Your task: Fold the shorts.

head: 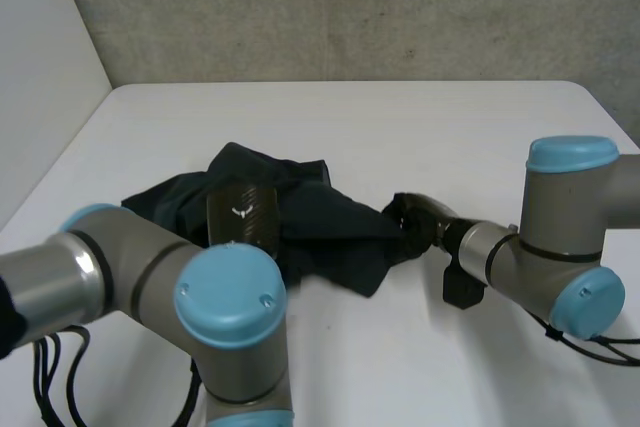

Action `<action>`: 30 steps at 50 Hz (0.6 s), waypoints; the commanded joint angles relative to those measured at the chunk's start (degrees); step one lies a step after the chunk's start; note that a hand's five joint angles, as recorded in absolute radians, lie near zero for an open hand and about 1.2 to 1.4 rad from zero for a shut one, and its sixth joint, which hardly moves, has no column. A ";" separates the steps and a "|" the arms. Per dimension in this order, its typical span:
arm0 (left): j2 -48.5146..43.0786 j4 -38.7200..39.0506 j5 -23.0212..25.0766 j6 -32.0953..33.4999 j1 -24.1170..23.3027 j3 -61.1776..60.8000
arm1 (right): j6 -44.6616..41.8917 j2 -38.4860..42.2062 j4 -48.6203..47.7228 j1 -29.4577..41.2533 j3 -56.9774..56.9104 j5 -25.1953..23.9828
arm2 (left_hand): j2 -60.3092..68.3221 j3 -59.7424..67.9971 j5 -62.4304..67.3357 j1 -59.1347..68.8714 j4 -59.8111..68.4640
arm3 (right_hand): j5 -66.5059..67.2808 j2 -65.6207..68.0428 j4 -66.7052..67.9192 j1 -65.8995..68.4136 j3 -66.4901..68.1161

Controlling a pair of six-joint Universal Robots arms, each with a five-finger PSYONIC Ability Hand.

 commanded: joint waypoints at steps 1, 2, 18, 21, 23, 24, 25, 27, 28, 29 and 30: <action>10.72 -6.98 11.54 10.40 3.74 1.96 | -6.73 -9.60 -0.72 -0.56 -3.36 -0.12 | 11.72 11.99 14.63 15.17 11.32 | 13.89 12.89 12.41 24.62 13.60; 12.13 -8.29 13.64 12.25 4.27 2.58 | -8.39 -11.54 -0.72 -0.56 -3.97 -0.12 | 11.72 11.99 14.63 15.17 11.32 | 13.89 12.89 12.41 24.62 13.60; 27.17 -36.34 29.66 36.87 9.46 14.45 | -52.34 -25.18 20.98 1.54 -20.32 4.00 | 11.72 11.99 14.63 15.17 11.32 | 13.89 12.89 12.41 24.62 13.60; 24.54 -37.49 30.19 36.70 9.64 13.40 | -52.88 -24.48 21.87 3.74 -19.80 5.76 | 11.72 11.99 14.63 15.17 11.32 | 13.89 12.89 12.41 24.62 13.60; 22.43 -37.49 30.19 36.61 9.81 11.90 | -53.14 -22.03 22.22 6.73 -18.83 6.91 | 11.72 11.99 14.63 15.17 11.32 | 13.89 12.89 12.41 24.62 13.60; 21.64 -37.49 30.28 36.61 9.90 11.46 | -53.23 -21.23 22.40 7.35 -18.57 7.26 | 11.72 11.99 14.63 15.17 11.32 | 13.89 12.89 12.41 24.62 13.60; 19.63 -37.40 30.28 36.61 10.25 10.50 | -53.23 -19.23 22.31 8.40 -17.70 8.22 | 11.72 11.99 14.63 15.17 11.32 | 13.89 12.89 12.41 24.62 13.60; 16.37 -37.31 30.28 36.35 11.04 9.97 | -53.23 -16.84 22.22 9.64 -16.64 9.54 | 11.72 11.99 14.63 15.17 11.32 | 13.89 12.89 12.41 24.62 13.60; 14.97 -37.31 30.19 36.26 11.39 10.05 | -53.23 -16.05 22.14 9.90 -16.28 10.07 | 11.72 11.99 14.63 15.17 11.32 | 13.89 12.89 12.41 24.62 13.60; 13.65 -37.22 30.19 36.08 11.92 10.14 | -53.23 -15.17 21.87 10.16 -16.02 10.51 | 11.72 11.99 14.63 15.17 11.32 | 13.89 12.89 12.41 24.62 13.60; 12.16 -37.14 30.19 35.73 12.45 10.23 | -53.23 -13.16 21.26 10.51 -15.67 11.21 | 10.91 11.18 13.82 14.36 10.50 | 13.89 12.89 12.41 24.62 13.60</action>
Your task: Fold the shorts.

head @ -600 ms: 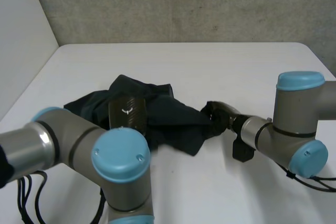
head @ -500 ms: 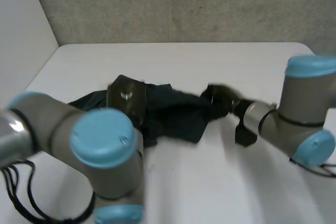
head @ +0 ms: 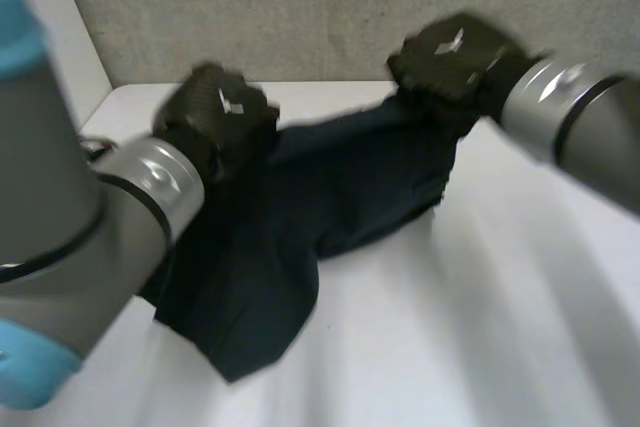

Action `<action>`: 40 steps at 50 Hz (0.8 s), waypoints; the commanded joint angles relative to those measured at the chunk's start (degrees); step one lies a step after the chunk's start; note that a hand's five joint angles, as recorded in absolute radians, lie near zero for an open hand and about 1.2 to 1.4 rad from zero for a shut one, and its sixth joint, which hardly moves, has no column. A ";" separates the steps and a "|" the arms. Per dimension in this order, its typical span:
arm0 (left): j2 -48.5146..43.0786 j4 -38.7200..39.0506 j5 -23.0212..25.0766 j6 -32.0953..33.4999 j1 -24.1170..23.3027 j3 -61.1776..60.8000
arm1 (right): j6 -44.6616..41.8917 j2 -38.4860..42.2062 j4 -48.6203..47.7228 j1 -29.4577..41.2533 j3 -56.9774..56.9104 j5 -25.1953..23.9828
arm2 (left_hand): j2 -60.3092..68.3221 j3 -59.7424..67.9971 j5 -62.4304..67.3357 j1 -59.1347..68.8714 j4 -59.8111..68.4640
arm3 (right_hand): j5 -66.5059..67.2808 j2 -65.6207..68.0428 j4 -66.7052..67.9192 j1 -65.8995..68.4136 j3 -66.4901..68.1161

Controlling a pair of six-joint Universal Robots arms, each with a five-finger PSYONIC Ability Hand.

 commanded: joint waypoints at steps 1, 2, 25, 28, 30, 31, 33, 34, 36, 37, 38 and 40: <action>-11.84 1.32 -0.18 -2.23 3.41 -1.18 | 0.91 9.16 -1.90 3.85 3.07 4.18 | 2.41 2.81 5.49 6.02 2.16 | 13.40 12.89 11.90 24.62 12.41; -13.00 1.76 -0.18 -2.85 3.94 -1.00 | 1.35 10.39 -2.51 3.85 3.07 4.62 | -3.33 -2.93 -0.26 0.28 -3.59 | 13.40 12.89 11.90 24.62 12.41; -1.93 5.11 -2.02 -44.87 7.63 -17.34 | 14.62 12.51 -16.49 3.23 12.74 4.45 | -49.31 -48.91 -46.24 -45.70 -49.57 | 13.40 12.89 11.90 24.62 12.41; -2.02 4.67 -1.85 -44.87 10.18 -19.54 | 13.92 11.89 -15.88 3.15 13.09 4.01 | -50.82 -50.43 -47.75 -47.21 -51.08 | 13.40 12.89 11.90 24.62 12.41; -2.20 4.67 -1.76 -45.04 11.50 -20.34 | 13.57 11.89 -15.88 3.15 13.27 3.74 | -50.49 -50.09 -47.42 -46.88 -50.75 | 13.40 12.89 11.90 24.62 12.41; -2.28 4.67 -1.76 -45.13 12.20 -20.69 | 12.96 11.89 -15.88 2.89 13.53 3.74 | -50.32 -49.93 -47.25 -46.71 -50.58 | 13.40 12.89 11.90 24.62 12.41; -2.64 4.75 -1.67 -45.48 14.49 -21.48 | 12.08 11.72 -15.88 2.53 13.97 3.74 | -49.32 -48.92 -46.24 -45.70 -49.57 | 13.40 12.89 11.90 24.62 12.41; -2.72 4.75 -1.67 -45.48 15.11 -21.74 | 11.38 11.54 -15.79 2.18 14.32 3.83 | -49.15 -48.75 -46.07 -45.53 -49.40 | 13.40 12.89 11.90 24.62 12.41; -3.42 4.93 -1.67 -45.48 16.43 -22.10 | 10.50 11.10 -15.79 1.92 14.67 3.92 | -48.64 -48.24 -45.57 -45.03 -48.90 | 13.40 12.89 11.90 24.62 12.41; -3.86 5.10 -1.59 -45.48 16.69 -22.10 | 10.06 10.84 -15.79 1.92 14.85 3.92 | -47.97 -47.58 -44.90 -44.36 -48.23 | 13.40 12.89 11.90 24.62 12.41; -4.56 5.28 -1.50 -45.48 16.87 -22.10 | 9.27 10.23 -15.79 1.92 15.11 4.01 | -46.80 -46.40 -43.73 -43.19 -47.06 | 13.40 12.89 11.90 24.62 12.41; -6.76 5.28 -0.71 -45.48 17.22 -21.48 | 8.65 9.79 -15.79 1.92 15.20 4.01 | -45.95 -45.55 -42.87 -42.34 -46.20 | 13.40 12.89 11.90 24.62 12.41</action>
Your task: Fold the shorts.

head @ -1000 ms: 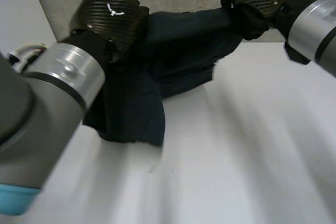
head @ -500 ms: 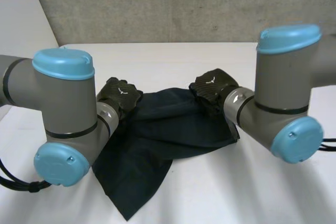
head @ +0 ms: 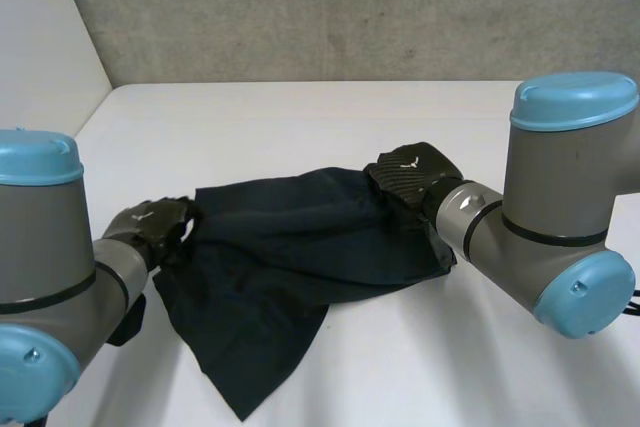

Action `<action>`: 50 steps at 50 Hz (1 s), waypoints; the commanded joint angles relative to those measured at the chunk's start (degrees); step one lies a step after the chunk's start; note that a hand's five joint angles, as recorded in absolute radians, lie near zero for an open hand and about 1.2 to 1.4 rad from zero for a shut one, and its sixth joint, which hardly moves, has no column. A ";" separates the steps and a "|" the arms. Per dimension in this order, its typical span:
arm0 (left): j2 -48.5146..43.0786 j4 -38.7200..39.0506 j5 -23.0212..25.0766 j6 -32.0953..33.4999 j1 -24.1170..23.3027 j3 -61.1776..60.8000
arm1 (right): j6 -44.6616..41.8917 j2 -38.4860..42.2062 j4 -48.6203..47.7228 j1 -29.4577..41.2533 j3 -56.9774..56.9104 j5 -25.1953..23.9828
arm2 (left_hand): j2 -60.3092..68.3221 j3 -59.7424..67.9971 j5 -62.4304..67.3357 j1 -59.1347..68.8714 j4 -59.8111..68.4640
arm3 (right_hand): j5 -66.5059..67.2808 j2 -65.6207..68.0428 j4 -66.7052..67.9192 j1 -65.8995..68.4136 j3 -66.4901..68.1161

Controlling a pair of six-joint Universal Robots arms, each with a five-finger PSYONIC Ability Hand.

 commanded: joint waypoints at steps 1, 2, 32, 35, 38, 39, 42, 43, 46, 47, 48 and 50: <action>-4.74 0.59 1.34 0.26 2.66 0.44 | -3.24 -1.71 0.09 -0.46 0.88 0.32 | 4.95 4.80 5.42 3.75 4.99 | 12.87 12.89 11.90 24.65 12.41; -6.05 0.59 2.04 0.26 2.74 1.05 | -3.67 -1.89 0.09 -0.46 0.79 0.32 | 9.62 9.46 10.09 8.42 9.66 | 12.87 12.89 11.90 24.65 12.41; 0.69 53.30 4.42 35.50 0.46 34.29 | -5.70 3.30 -42.45 -2.48 -33.40 4.54 | 61.95 61.80 62.42 60.76 62.00 | 12.87 12.89 11.90 24.65 12.41; 3.25 55.70 4.50 35.15 -0.15 30.68 | -5.70 1.72 -39.21 -2.22 -32.70 4.45 | 61.95 61.80 62.42 60.76 62.00 | 12.87 12.89 11.90 24.65 12.41; 4.04 54.21 4.42 34.71 -0.24 27.78 | -5.70 0.40 -32.97 -2.30 -31.73 4.10 | 61.95 61.80 62.42 60.76 62.00 | 12.87 12.89 11.90 24.65 12.41; 4.13 53.59 4.42 34.63 -0.24 27.08 | -5.70 0.13 -31.30 -2.30 -31.55 3.93 | 61.95 61.80 62.42 60.76 62.00 | 12.87 12.89 11.90 24.65 12.41; 5.00 49.99 4.24 34.27 -0.15 24.62 | -5.79 -0.75 -24.36 -2.30 -30.94 3.66 | 61.95 61.80 62.42 60.76 62.00 | 12.87 12.89 11.90 24.65 12.41; 5.36 48.85 4.15 34.10 -0.15 24.09 | -5.79 -1.01 -22.69 -2.30 -30.68 3.49 | 61.95 61.80 62.42 60.76 62.00 | 12.87 12.89 11.90 24.65 12.41; 6.41 44.02 4.24 32.69 -0.24 21.89 | -5.96 -2.50 -16.36 -2.30 -29.18 2.26 | 61.95 61.80 62.42 60.76 62.00 | 12.87 12.89 11.90 24.65 12.41; 6.76 42.79 4.24 32.26 -0.24 21.37 | -5.96 -3.03 -14.78 -2.48 -28.83 2.00 | 61.95 61.80 62.42 60.76 62.00 | 12.87 12.89 11.90 24.65 12.41; 7.03 41.64 4.24 31.82 -0.33 20.93 | -5.88 -3.99 -12.06 -2.57 -27.87 1.38 | 61.95 61.80 62.42 60.76 62.00 | 12.87 12.89 11.90 24.65 12.41; 9.22 38.22 4.24 30.32 -0.42 19.87 | -5.87 -5.05 -9.76 -2.57 -26.64 0.85 | 61.95 61.80 62.42 60.76 62.00 | 12.87 12.89 11.90 24.65 12.41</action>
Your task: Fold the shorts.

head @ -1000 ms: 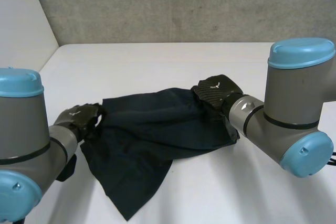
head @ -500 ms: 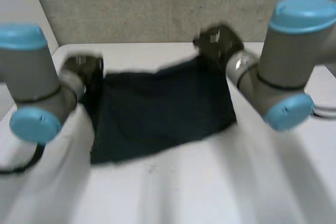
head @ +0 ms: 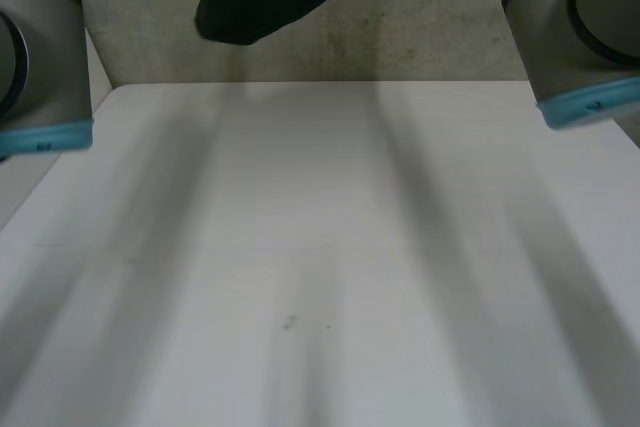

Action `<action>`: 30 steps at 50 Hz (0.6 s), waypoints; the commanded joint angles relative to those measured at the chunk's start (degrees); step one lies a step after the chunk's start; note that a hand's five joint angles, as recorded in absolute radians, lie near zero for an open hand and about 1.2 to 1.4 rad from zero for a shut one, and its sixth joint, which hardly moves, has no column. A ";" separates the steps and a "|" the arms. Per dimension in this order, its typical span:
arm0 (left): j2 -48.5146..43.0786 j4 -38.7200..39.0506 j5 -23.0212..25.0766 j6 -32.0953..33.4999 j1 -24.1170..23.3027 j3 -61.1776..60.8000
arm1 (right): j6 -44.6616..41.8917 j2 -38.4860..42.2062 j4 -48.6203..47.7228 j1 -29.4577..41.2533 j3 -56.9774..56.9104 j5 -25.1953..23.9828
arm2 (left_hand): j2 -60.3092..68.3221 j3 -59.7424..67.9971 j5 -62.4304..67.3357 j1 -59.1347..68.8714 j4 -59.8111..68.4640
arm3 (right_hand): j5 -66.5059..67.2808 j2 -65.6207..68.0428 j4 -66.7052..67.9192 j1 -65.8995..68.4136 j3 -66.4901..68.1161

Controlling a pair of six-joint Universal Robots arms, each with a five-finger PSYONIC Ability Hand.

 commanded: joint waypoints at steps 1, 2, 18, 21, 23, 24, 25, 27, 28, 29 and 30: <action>4.20 -11.86 0.00 -3.80 -0.17 -4.03 | -0.15 -3.90 13.65 -0.26 3.90 -2.26 | 11.38 11.81 14.88 14.40 11.32 | 12.86 12.49 11.59 24.65 12.27; 5.08 -12.91 0.00 -4.06 -0.25 -4.29 | -0.23 -5.12 15.40 -0.18 4.51 -2.35 | 11.38 11.81 14.88 14.40 11.32 | 12.86 12.49 11.59 24.65 12.27; 8.27 -29.01 1.75 -3.80 0.36 2.21 | -0.24 -8.41 29.12 -1.67 5.22 -2.09 | 11.38 11.81 14.88 14.40 11.32 | 12.86 12.49 11.59 24.65 12.27; 2.29 -29.18 1.75 -3.19 0.27 1.68 | -0.15 -4.71 29.91 -1.23 5.57 -1.82 | 11.38 11.81 14.88 14.40 11.32 | 12.86 12.49 11.59 24.65 12.27; -3.57 -29.18 1.75 -2.84 0.36 1.51 | -0.06 -1.37 30.09 -1.06 6.18 -1.74 | 11.38 11.81 14.88 14.40 11.32 | 12.86 12.49 11.59 24.65 12.27; -5.70 -29.10 1.75 -2.75 0.36 1.68 | 0.03 -0.31 30.01 -1.06 6.45 -1.65 | 11.38 11.81 14.88 14.40 11.32 | 12.86 12.49 11.59 24.65 12.27; -7.81 -29.01 1.75 -2.66 0.36 1.77 | 0.11 0.65 30.00 -1.14 6.80 -1.74 | 11.38 11.81 14.88 14.40 11.32 | 12.86 12.49 11.59 24.65 12.27; -13.79 -28.74 1.84 -2.57 0.45 2.47 | 0.38 3.64 29.30 -1.14 7.50 -1.91 | 11.38 11.81 14.88 14.40 11.32 | 12.86 12.49 11.59 24.65 12.27; -15.81 -28.74 1.84 -2.57 0.45 2.82 | 0.47 4.87 29.04 -1.14 7.59 -1.91 | 11.38 11.81 14.88 14.40 11.32 | 12.86 12.49 11.59 24.65 12.27; -17.83 -28.66 1.84 -2.57 0.45 3.35 | 0.64 6.36 28.69 -1.14 7.51 -1.82 | 11.38 11.81 14.88 14.40 11.32 | 12.86 12.49 11.59 24.65 12.27; -22.11 -28.22 1.75 -2.48 0.53 4.83 | 1.08 8.81 27.64 -1.23 7.16 -1.56 | 11.38 11.81 14.88 14.40 11.32 | 12.86 12.49 11.59 24.65 12.27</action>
